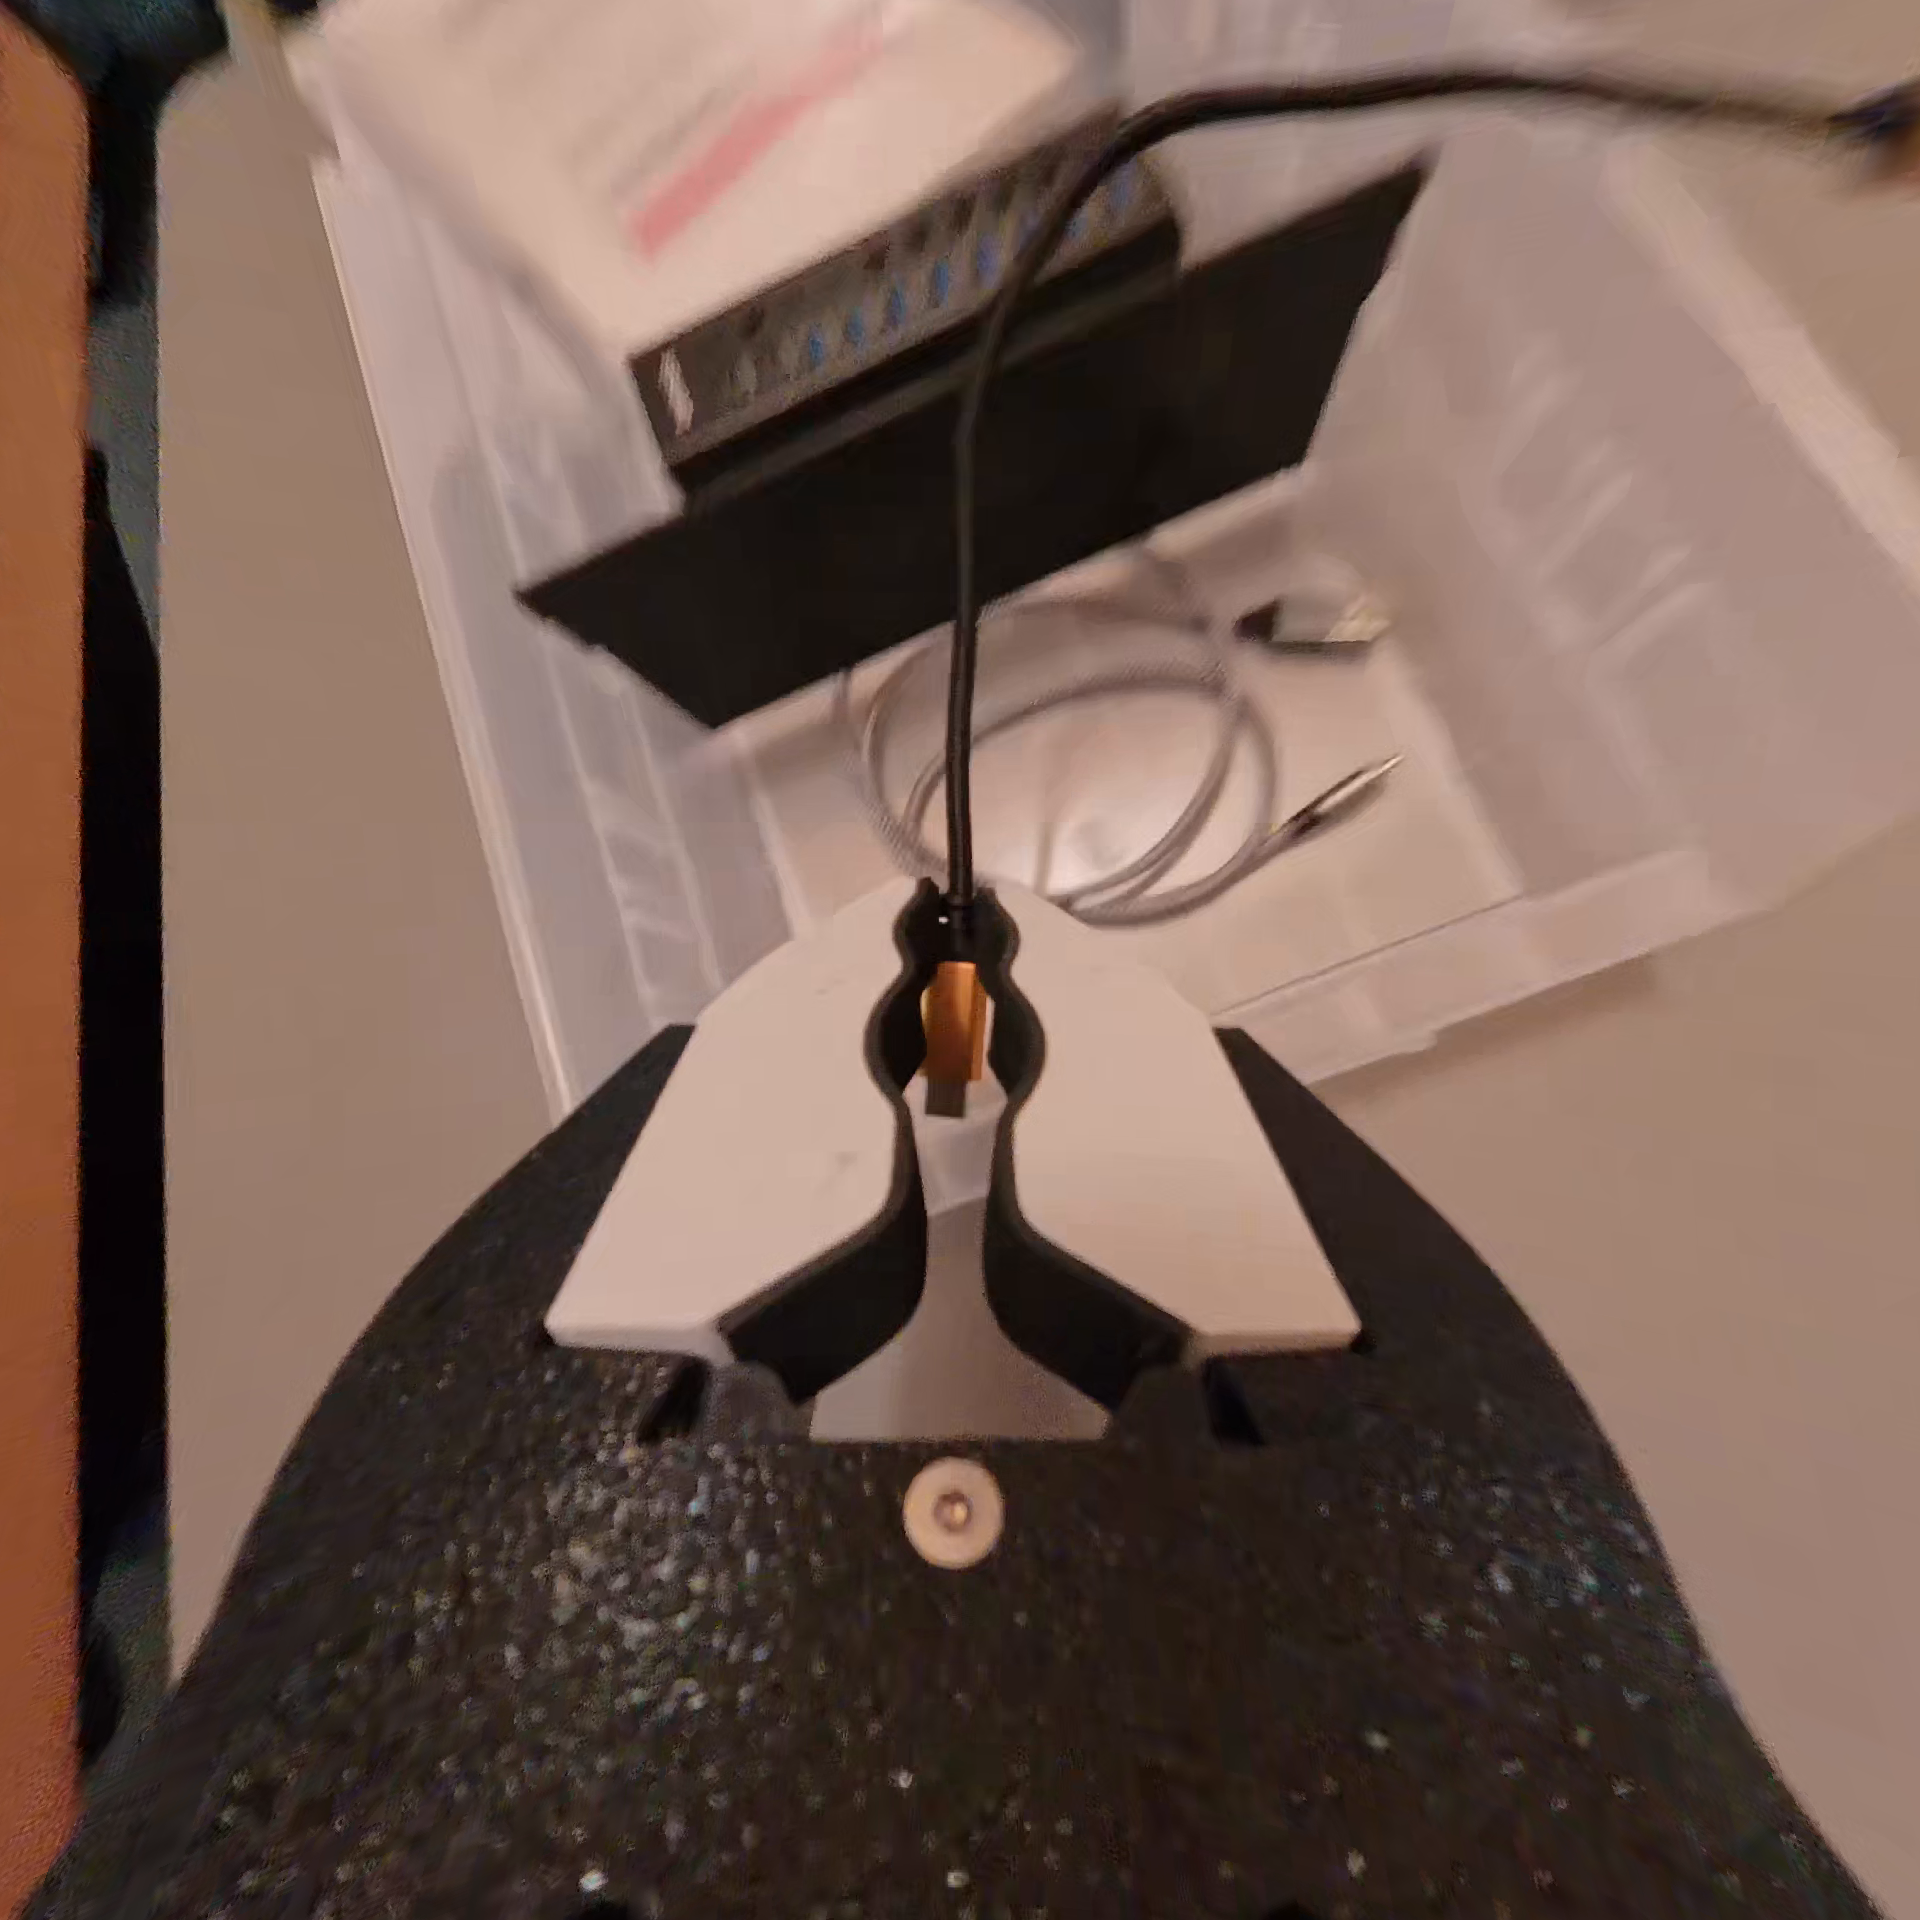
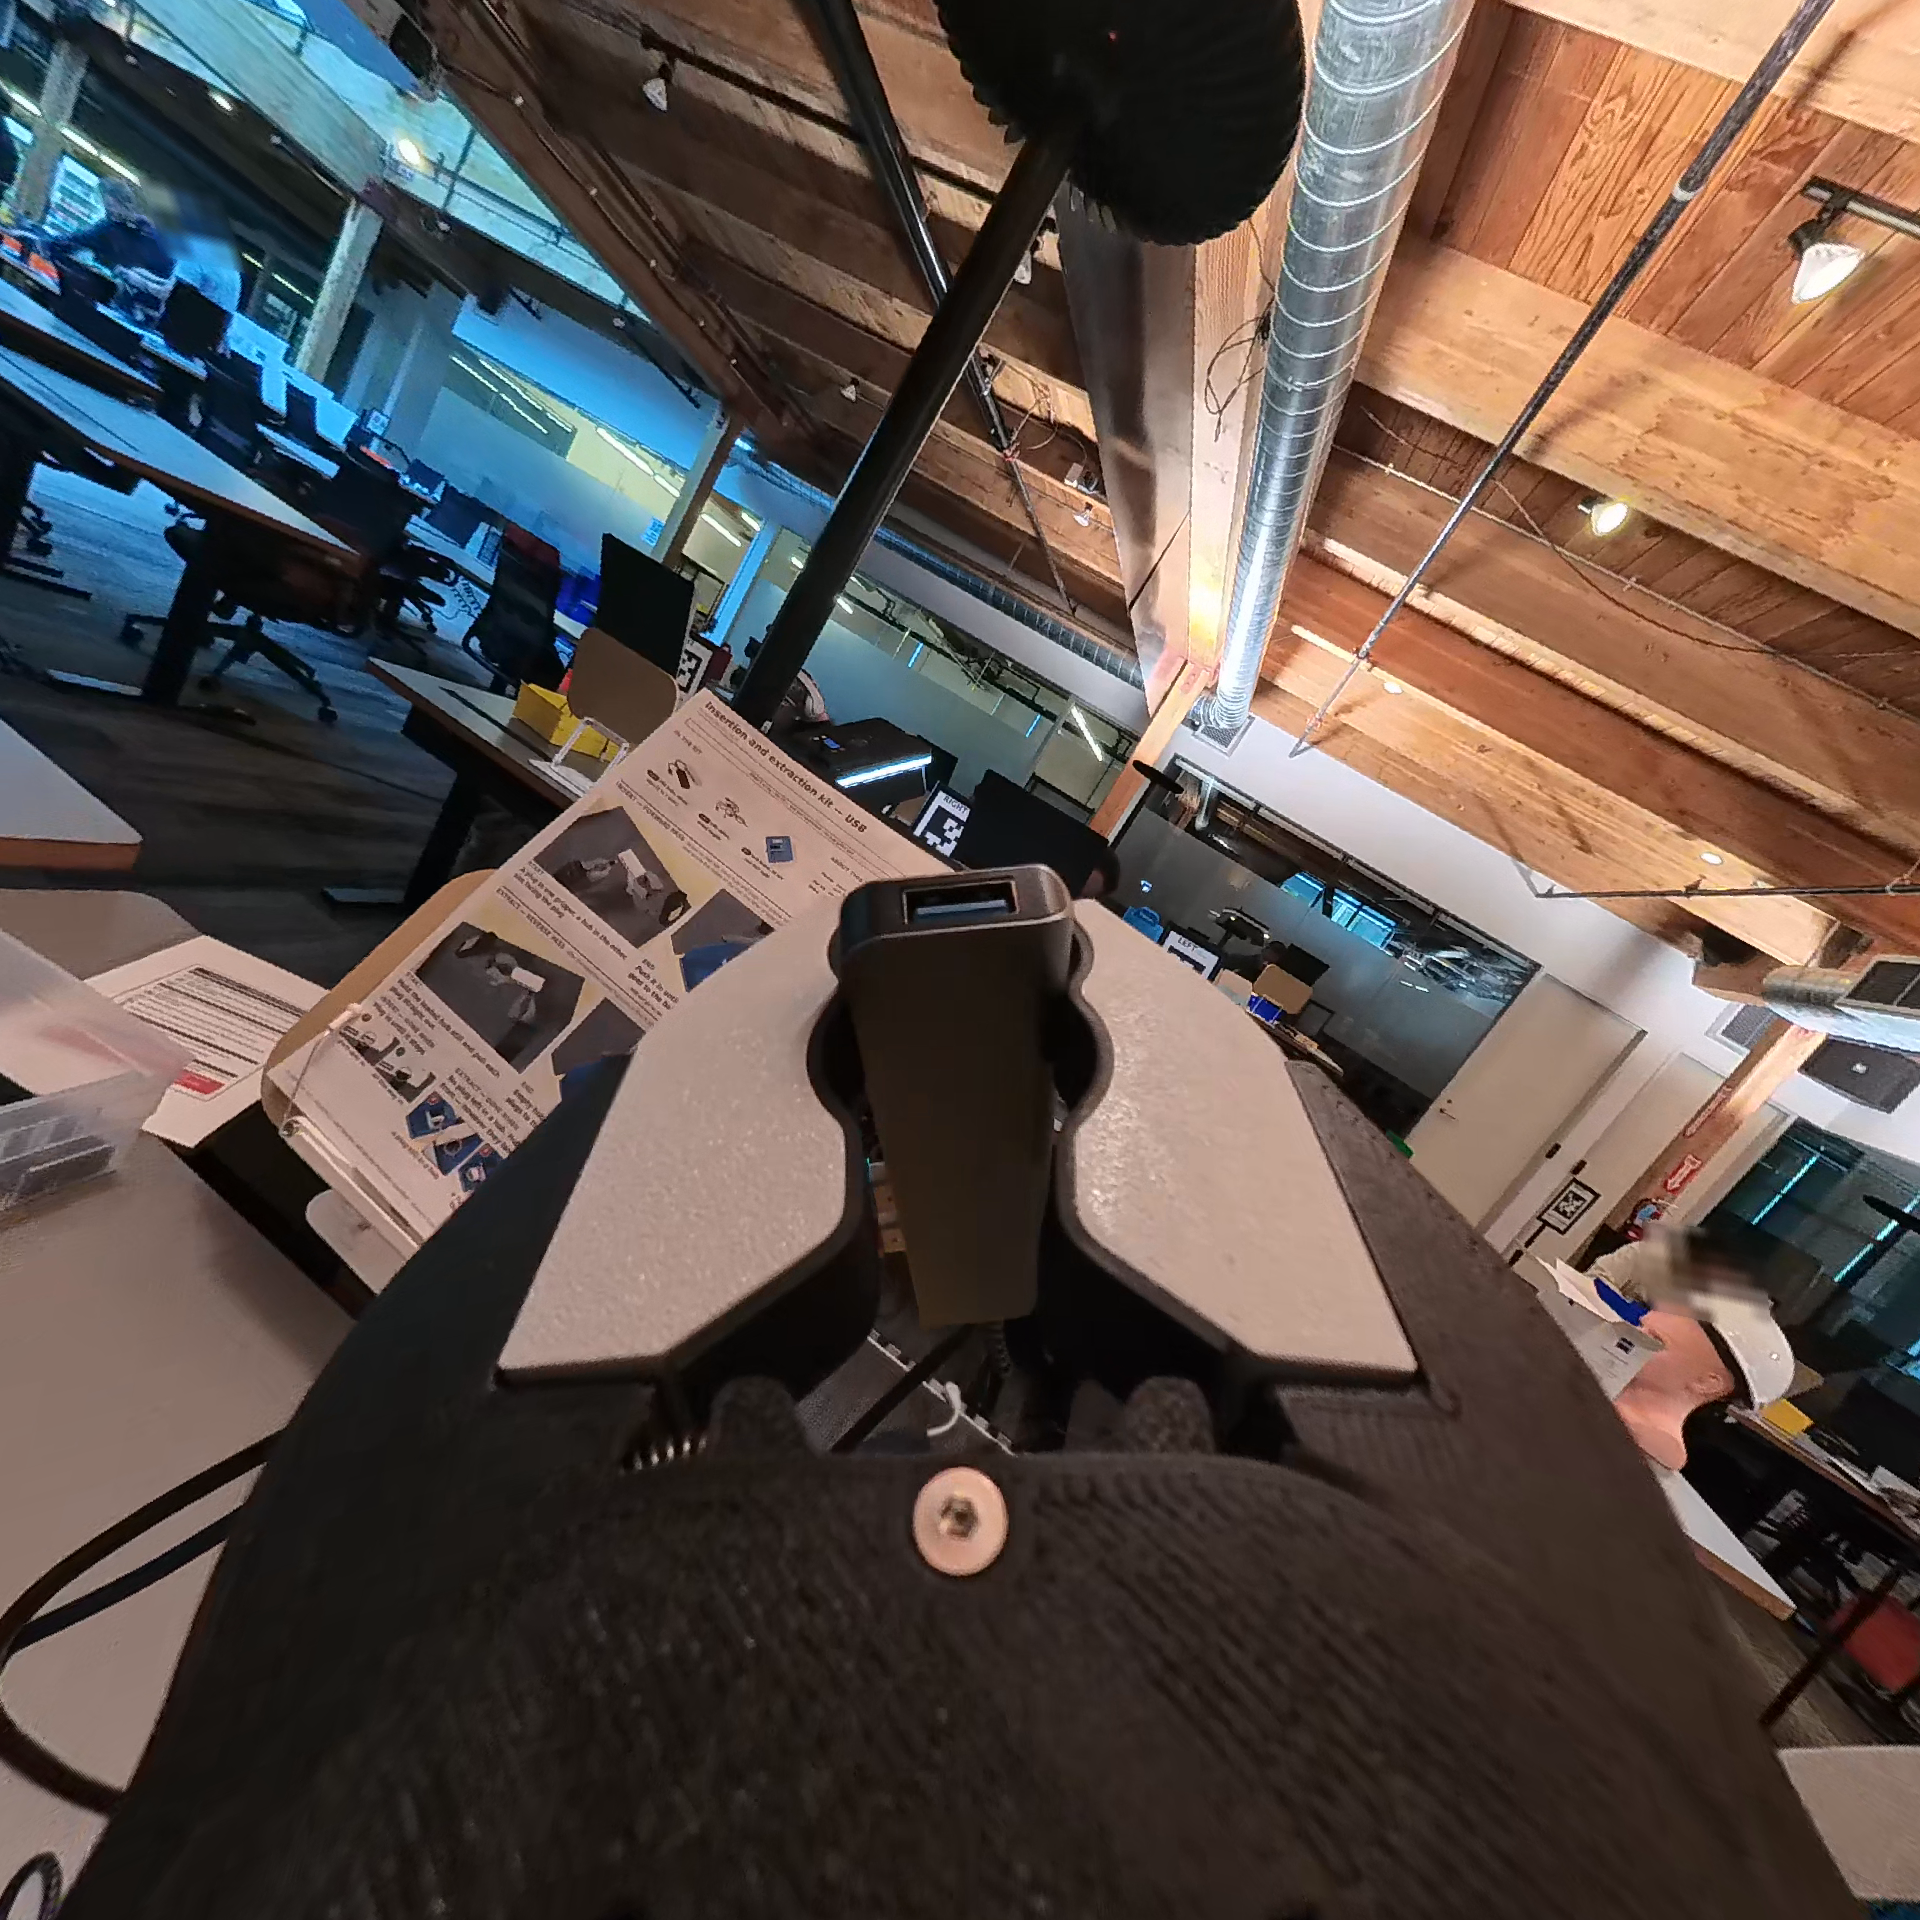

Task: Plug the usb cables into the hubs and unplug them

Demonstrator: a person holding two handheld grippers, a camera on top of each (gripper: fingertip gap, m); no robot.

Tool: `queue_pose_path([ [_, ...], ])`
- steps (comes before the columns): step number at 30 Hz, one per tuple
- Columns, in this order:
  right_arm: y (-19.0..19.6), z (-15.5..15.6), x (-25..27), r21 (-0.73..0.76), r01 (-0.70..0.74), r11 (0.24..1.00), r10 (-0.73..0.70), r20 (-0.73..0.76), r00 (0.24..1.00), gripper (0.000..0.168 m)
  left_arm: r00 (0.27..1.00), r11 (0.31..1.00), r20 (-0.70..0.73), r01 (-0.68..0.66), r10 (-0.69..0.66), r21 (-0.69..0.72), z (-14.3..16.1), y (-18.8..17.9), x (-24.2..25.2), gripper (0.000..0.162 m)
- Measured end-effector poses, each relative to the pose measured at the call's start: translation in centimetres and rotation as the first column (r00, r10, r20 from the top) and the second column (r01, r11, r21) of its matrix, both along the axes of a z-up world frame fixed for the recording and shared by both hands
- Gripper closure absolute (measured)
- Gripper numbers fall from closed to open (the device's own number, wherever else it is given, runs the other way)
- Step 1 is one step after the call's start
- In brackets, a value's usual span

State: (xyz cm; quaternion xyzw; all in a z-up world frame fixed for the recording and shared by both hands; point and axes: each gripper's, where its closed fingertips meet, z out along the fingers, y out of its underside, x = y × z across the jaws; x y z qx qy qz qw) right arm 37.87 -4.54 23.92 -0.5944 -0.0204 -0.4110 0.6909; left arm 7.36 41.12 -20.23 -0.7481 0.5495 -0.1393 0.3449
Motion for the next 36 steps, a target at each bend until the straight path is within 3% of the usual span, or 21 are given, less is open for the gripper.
queue_pose_path([
  [2, 0.0, 0.3, -0.1, -0.012, 0.012, 1.0, -0.012, 0.013, 1.0, 0.133, 0.992, 0.999, -0.116, -0.045, 0.045, 0.006, -2.1, 0.7, -1.4, 0.156],
  [4, -0.3, 0.6, -0.2, -0.025, 0.023, 0.999, -0.023, 0.022, 0.999, 0.133, 0.98, 0.982, -0.137, -0.128, 0.147, 0.141, -1.3, 2.5, -3.0, 0.156],
  [8, -0.8, 0.5, -0.1, -0.051, 0.047, 0.998, -0.046, 0.028, 0.999, 0.133, 0.934, 0.911, 0.217, -0.332, 0.282, 0.245, 7.3, 5.0, -5.8, 0.156],
  [10, -0.8, 0.1, 0.0, -0.065, 0.051, 0.997, -0.05, 0.022, 0.999, 0.133, 0.945, 0.922, 0.23, -0.291, 0.235, 0.255, 9.1, 5.0, -5.6, 0.156],
  [12, -0.6, -0.3, 0.2, -0.072, 0.057, 0.996, -0.055, 0.021, 0.998, 0.133, 0.95, 0.891, 0.2, -0.296, 0.239, 0.343, 10.0, 5.7, -5.7, 0.156],
  [14, -0.5, -0.6, 0.2, -0.069, 0.057, 0.996, -0.055, 0.02, 0.998, 0.134, 0.912, 0.863, 0.336, -0.355, 0.236, 0.359, 12.6, 5.7, -6.1, 0.156],
  [16, -0.6, -0.7, 0.2, -0.065, 0.058, 0.996, -0.057, 0.02, 0.998, 0.134, 0.866, 0.883, 0.457, -0.363, 0.201, 0.299, 14.7, 4.9, -6.2, 0.156],
  [20, -0.2, -2.0, 0.9, -0.087, 0.065, 0.994, -0.065, 0.003, 0.998, 0.134, 0.96, 0.947, 0.274, -0.143, 0.062, 0.287, 11.2, 3.3, -3.3, 0.156],
  [27, 0.9, -7.4, 1.7, -0.222, 0.102, 0.97, -0.106, -0.006, 0.994, 0.133, 0.988, 0.973, -0.045, 0.152, -0.146, 0.173, 1.9, -0.6, 1.2, 0.156],
  [31, 1.1, -14.4, 4.0, -0.385, 0.168, 0.908, -0.206, -0.061, 0.977, 0.134, 0.97, 0.957, -0.18, 0.202, -0.166, 0.207, -2.2, -1.0, 2.7, 0.136],
  [32, 1.0, -16.5, 4.8, -0.423, 0.182, 0.888, -0.24, -0.086, 0.967, 0.133, 0.972, 0.962, -0.167, 0.196, -0.165, 0.191, -2.6, -1.2, 3.1, 0.138],
  [34, 0.8, -21.4, 6.6, -0.511, 0.202, 0.836, -0.313, -0.142, 0.939, 0.134, 0.982, 0.972, -0.096, 0.178, -0.165, 0.154, -2.5, -1.6, 3.7, 0.122],
  [36, 0.7, -26.7, 8.2, -0.616, 0.187, 0.765, -0.368, -0.18, 0.912, 0.134, 0.983, 0.979, -0.072, 0.173, -0.166, 0.107, -2.5, -2.1, 3.9, 0.116],
])
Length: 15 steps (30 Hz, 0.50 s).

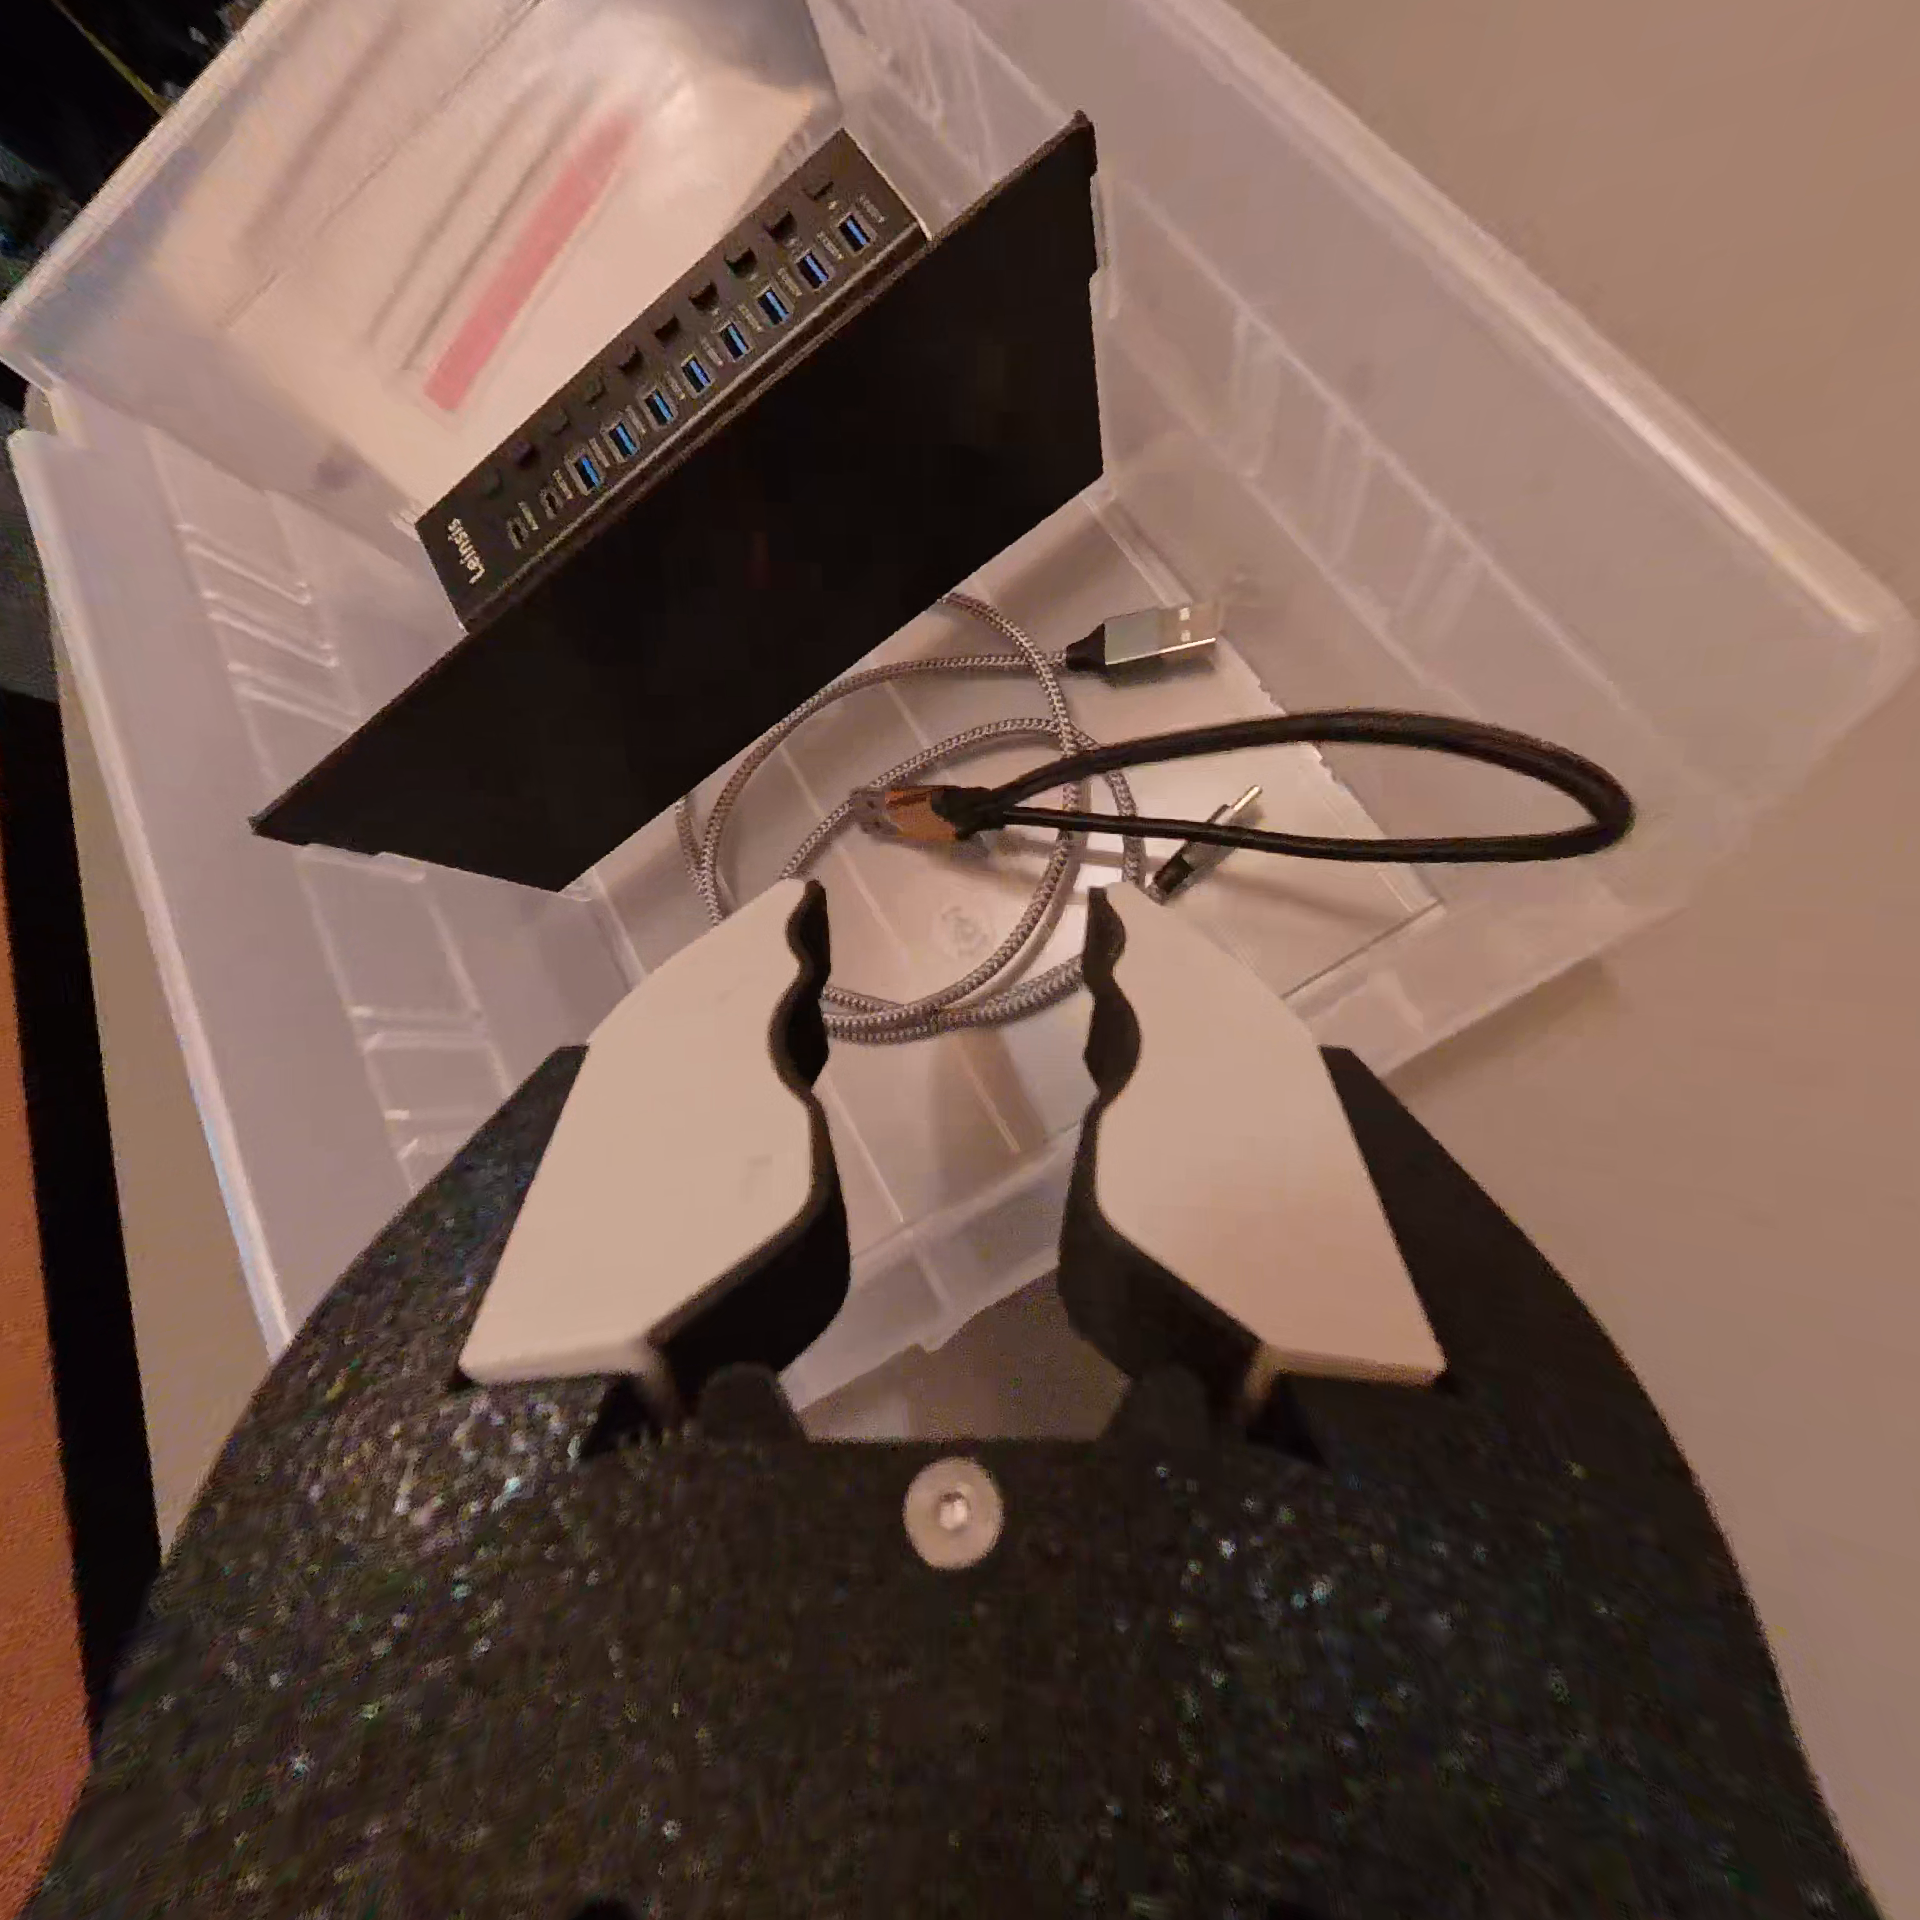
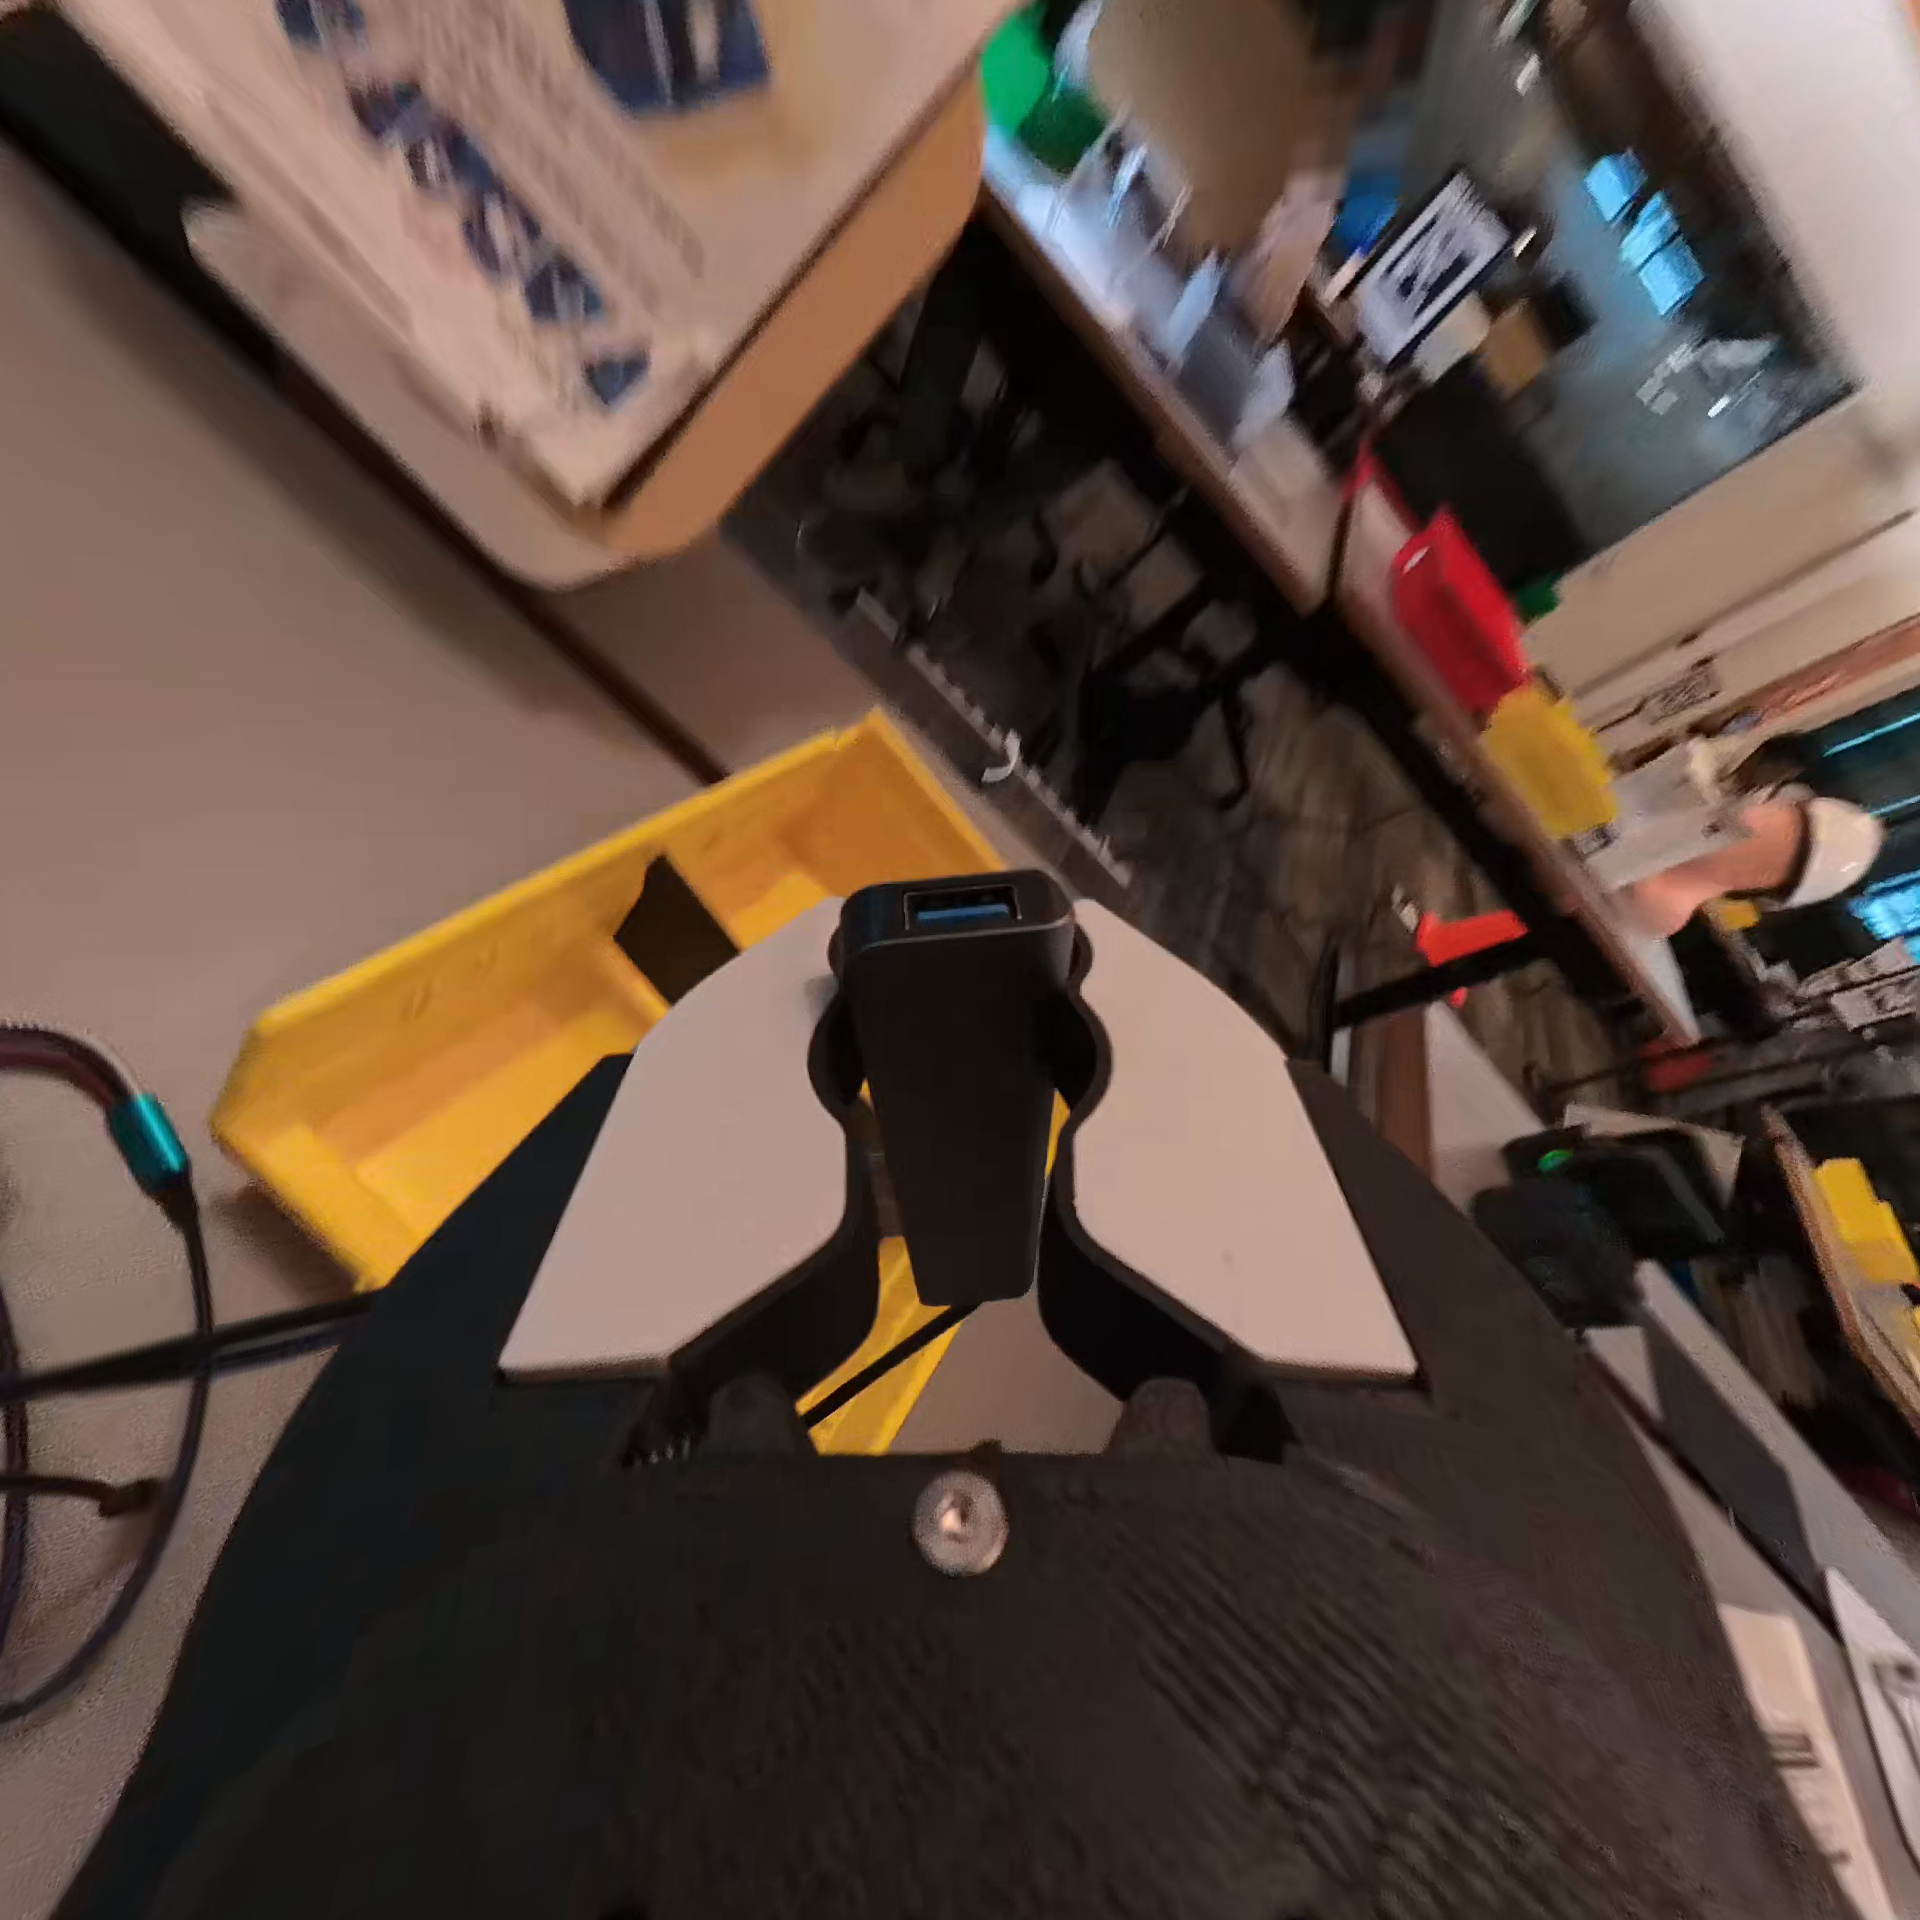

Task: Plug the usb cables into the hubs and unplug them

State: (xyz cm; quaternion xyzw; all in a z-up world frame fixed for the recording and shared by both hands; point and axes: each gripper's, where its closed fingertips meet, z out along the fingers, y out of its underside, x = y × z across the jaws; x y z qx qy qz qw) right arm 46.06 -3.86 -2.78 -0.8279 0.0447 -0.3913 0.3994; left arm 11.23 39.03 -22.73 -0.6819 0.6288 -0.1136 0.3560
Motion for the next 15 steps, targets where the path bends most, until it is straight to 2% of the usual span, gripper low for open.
queue_pose_path([
  [3, 0.2, -6.6, 1.9, -0.118, 0.012, 0.993, -0.021, -0.08, 0.997, 0.134, 1.0, 0.999, -0.005, 0.017, -0.017, -0.04, -0.1, -0.7, 0.0, 0.105],
  [6, 1.0, -10.9, 2.9, -0.174, -0.02, 0.984, -0.011, -0.178, 0.984, 0.134, 0.999, 0.996, 0.041, 0.038, -0.035, -0.076, 0.6, -1.5, 0.0, 0.101],
  [9, 3.0, -13.8, 1.6, -0.199, -0.211, 0.957, 0.154, -0.269, 0.951, 0.135, 0.997, 0.993, 0.056, 0.058, -0.052, -0.104, 0.8, -2.2, 0.0, 0.101],
  [12, 4.3, -16.7, -0.4, -0.296, -0.391, 0.871, 0.294, -0.321, 0.9, 0.135, 0.998, 0.991, 0.029, 0.062, -0.059, -0.121, 0.2, -2.6, 0.0, 0.1],
  [14, 3.8, -19.2, -0.8, -0.427, -0.437, 0.792, 0.308, -0.34, 0.889, 0.139, 0.998, 0.989, 0.019, 0.065, -0.063, -0.13, -0.4, -2.9, 0.1, 0.099],
  [15, 3.3, -20.3, -0.8, -0.484, -0.435, 0.76, 0.276, -0.365, 0.889, 0.135, 0.998, 0.988, 0.016, 0.069, -0.067, -0.135, -0.7, -3.2, 0.2, 0.099],
])
